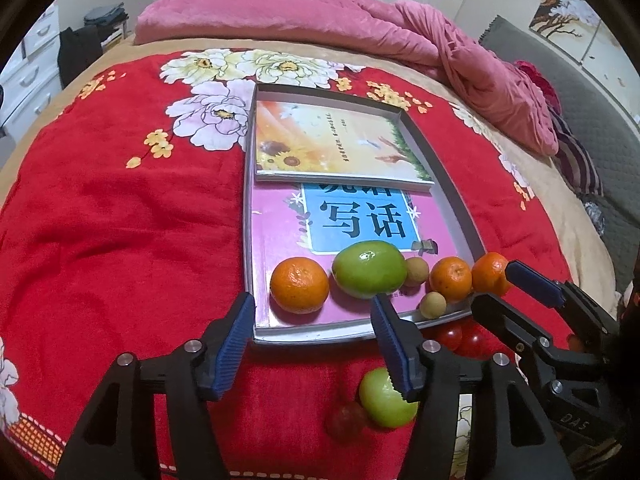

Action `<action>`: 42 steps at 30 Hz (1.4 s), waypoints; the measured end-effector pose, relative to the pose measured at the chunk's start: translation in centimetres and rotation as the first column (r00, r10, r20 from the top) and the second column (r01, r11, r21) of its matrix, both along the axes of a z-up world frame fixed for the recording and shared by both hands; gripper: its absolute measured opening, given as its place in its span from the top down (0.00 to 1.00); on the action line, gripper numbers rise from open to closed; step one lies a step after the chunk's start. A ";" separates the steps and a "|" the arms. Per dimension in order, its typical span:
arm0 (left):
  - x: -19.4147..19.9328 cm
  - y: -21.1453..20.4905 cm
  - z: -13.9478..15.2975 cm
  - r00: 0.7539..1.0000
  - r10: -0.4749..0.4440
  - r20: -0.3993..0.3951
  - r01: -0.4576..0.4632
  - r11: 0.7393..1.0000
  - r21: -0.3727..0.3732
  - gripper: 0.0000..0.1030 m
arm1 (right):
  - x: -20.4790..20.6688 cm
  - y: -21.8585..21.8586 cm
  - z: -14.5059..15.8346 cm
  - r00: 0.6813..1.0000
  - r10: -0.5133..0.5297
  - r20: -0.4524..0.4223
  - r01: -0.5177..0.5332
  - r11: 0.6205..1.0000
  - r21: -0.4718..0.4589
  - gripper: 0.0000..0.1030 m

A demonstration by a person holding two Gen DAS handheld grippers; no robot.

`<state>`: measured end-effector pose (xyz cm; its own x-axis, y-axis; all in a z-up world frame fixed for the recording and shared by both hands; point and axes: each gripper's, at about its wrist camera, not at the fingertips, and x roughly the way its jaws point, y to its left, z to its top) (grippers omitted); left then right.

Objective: Organize fruits
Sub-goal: 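Lower the brown fruit into the tray with the left gripper while the right does too, open both, then withdraw both open grippers back from the tray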

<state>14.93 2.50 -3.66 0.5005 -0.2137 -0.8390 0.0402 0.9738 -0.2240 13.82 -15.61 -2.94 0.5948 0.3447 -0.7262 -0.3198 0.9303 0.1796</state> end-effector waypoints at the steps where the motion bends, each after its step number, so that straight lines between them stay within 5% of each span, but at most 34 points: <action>1: 0.0 0.0 0.0 1.000 0.000 0.001 0.000 1.000 -0.001 0.39 | 0.0 0.0 0.1 1.000 0.000 0.003 0.000 1.000 0.005 0.30; 16: -0.9 0.9 2.5 0.999 0.021 0.043 -0.020 1.000 -0.021 0.27 | -0.6 -2.6 3.1 0.993 -0.081 0.090 0.074 0.994 0.087 0.15; 42: -3.4 -0.1 5.1 0.995 -0.039 0.091 0.041 0.999 -0.020 0.26 | -2.2 -4.2 5.6 0.986 -0.087 0.143 0.071 0.991 0.113 0.12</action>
